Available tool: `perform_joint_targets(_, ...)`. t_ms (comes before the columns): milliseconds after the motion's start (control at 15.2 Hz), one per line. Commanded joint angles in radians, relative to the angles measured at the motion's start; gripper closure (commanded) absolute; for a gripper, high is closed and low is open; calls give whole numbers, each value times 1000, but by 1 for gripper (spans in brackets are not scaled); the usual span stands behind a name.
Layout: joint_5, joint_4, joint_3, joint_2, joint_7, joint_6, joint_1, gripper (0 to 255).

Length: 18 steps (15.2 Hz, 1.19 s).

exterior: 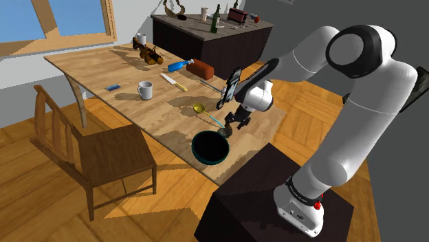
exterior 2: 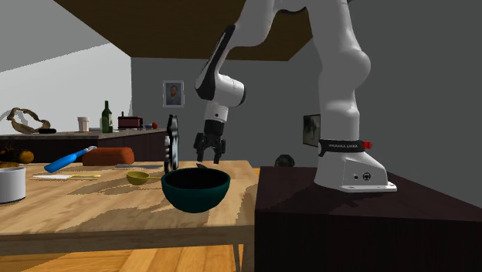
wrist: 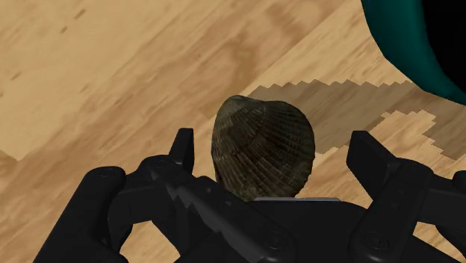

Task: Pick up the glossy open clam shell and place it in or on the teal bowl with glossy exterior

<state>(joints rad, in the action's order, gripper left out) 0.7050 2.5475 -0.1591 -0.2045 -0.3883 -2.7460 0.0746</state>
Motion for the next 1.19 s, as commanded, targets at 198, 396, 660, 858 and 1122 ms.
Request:
perform_joint_targets(198,118,-48,54,-103,-86,-52,26,0)
perform_joint_targets(396,163,-67,81,-145,-122,-74,39,0)
perform_joint_targets(660,163,-67,81,-145,-122,-74,39,0)
perform_joint_targets(858,163,-67,81,-145,-122,-74,39,0)
perform_joint_targets(1122,163,-67,81,-145,-122,-74,39,255)
